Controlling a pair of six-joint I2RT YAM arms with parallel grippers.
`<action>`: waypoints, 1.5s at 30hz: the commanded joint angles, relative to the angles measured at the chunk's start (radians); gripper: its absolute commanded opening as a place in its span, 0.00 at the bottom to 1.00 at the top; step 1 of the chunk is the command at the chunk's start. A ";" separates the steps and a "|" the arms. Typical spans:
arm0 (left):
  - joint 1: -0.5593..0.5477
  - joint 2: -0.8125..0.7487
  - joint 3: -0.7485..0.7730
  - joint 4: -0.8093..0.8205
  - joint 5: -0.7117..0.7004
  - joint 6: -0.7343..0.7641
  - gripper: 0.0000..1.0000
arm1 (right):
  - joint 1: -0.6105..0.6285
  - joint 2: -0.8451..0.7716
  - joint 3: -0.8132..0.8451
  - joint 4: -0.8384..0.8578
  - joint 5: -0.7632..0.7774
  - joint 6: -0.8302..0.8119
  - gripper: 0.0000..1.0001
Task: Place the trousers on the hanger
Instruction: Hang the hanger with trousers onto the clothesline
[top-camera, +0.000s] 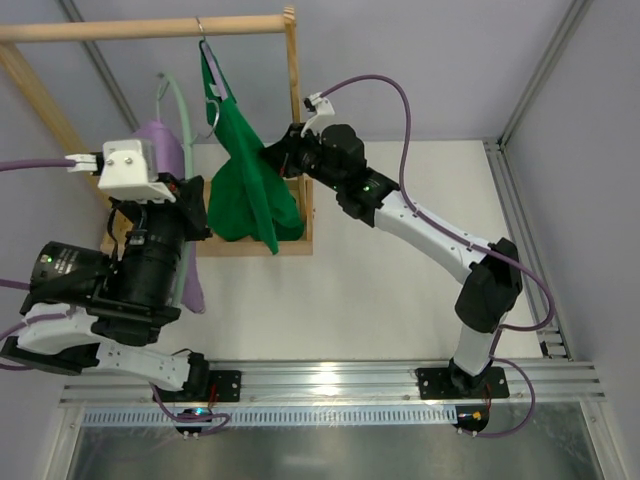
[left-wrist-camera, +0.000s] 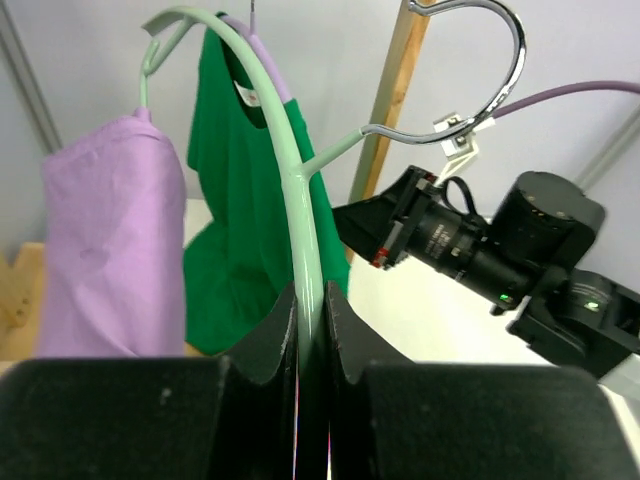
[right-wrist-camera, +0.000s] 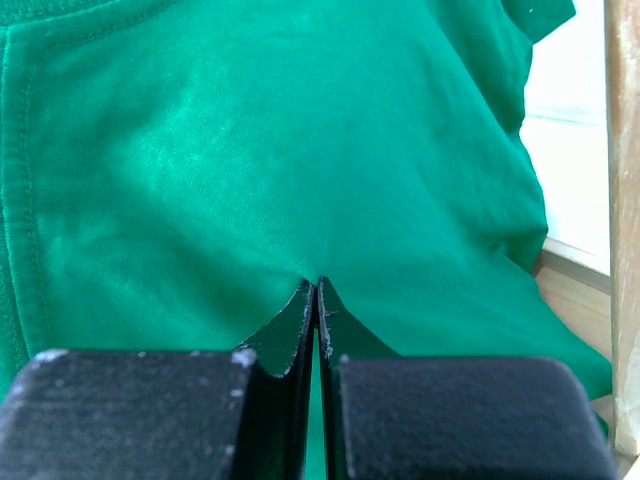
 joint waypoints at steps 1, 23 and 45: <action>0.064 -0.040 0.052 -0.245 0.106 -0.071 0.00 | 0.000 -0.070 -0.014 0.024 0.001 -0.003 0.04; 0.957 0.149 0.441 -1.632 0.944 -1.305 0.01 | 0.000 -0.147 -0.074 -0.056 -0.011 -0.042 0.04; 1.540 0.302 0.682 -1.572 1.350 -1.308 0.01 | -0.008 -0.153 -0.158 0.017 -0.054 -0.011 0.04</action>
